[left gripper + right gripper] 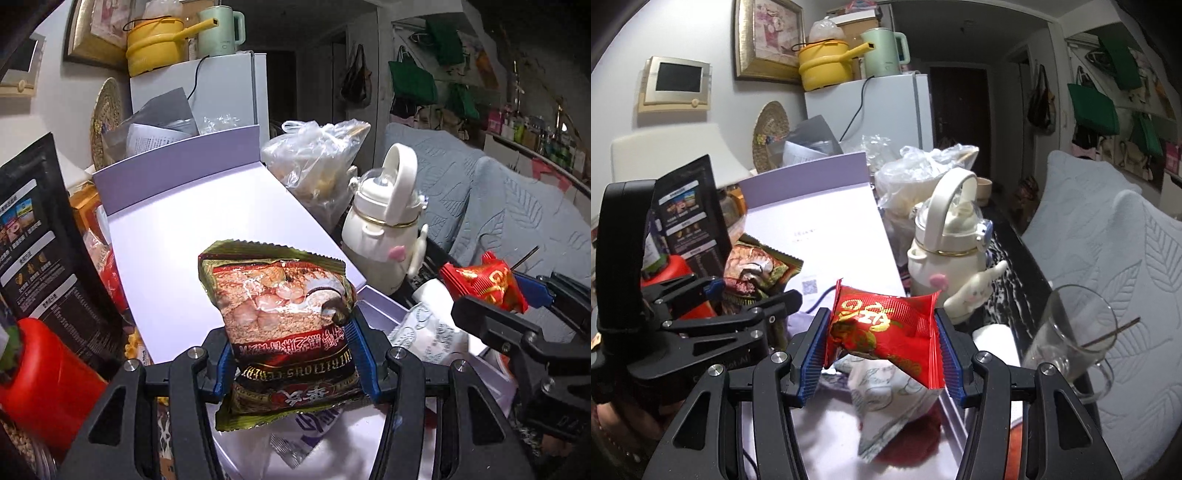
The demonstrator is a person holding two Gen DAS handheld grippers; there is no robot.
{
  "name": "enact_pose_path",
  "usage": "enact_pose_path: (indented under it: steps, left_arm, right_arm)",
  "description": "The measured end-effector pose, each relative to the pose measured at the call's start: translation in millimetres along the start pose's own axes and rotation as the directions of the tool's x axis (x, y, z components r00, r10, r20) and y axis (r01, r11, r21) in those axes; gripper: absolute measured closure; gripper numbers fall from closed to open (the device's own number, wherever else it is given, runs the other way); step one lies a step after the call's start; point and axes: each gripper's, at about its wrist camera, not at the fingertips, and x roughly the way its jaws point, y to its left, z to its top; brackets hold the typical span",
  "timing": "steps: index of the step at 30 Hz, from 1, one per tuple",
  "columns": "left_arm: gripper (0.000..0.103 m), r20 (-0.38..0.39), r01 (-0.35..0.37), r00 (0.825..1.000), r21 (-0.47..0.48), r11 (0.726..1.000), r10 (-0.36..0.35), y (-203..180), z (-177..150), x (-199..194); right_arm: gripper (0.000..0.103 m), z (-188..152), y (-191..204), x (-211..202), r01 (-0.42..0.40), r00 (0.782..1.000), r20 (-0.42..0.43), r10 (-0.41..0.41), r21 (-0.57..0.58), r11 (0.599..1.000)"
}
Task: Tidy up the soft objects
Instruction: 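Lower the snack bag into the box with the left tool while the right tool drops the red packet in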
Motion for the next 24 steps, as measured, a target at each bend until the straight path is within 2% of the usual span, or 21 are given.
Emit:
enact_pose_path:
  steps: [5, 10, 15, 19, 24]
  left_arm:
    - [0.05, -0.031, -0.012, 0.999, 0.052, 0.999, 0.014, -4, 0, 15]
    - [0.05, -0.113, 0.016, 0.994, 0.025, 1.0, -0.013, -1, -7, 36]
    - [0.05, -0.115, -0.011, 0.993, 0.07, 0.997, 0.019, -10, -13, 40]
    - [0.05, -0.159, 0.014, 0.987, 0.064, 0.998, -0.004, -12, -17, 49]
    - [0.05, -0.156, -0.002, 0.988, 0.094, 0.996, 0.017, -16, -20, 51]
  right_arm:
    - [0.049, -3, -7, 21, 0.005, 0.999, -0.041, -0.005, -0.013, 1.0]
    - [0.049, -9, -13, 32, -0.002, 0.996, -0.088, 0.003, 0.008, 1.0]
    - [0.049, -11, -13, 36, 0.009, 0.993, -0.118, -0.008, 0.001, 1.0]
    - [0.049, -14, -14, 39, 0.011, 0.991, -0.134, -0.011, 0.0, 1.0]
    - [0.049, -16, -16, 42, 0.008, 0.992, -0.126, -0.007, 0.006, 1.0]
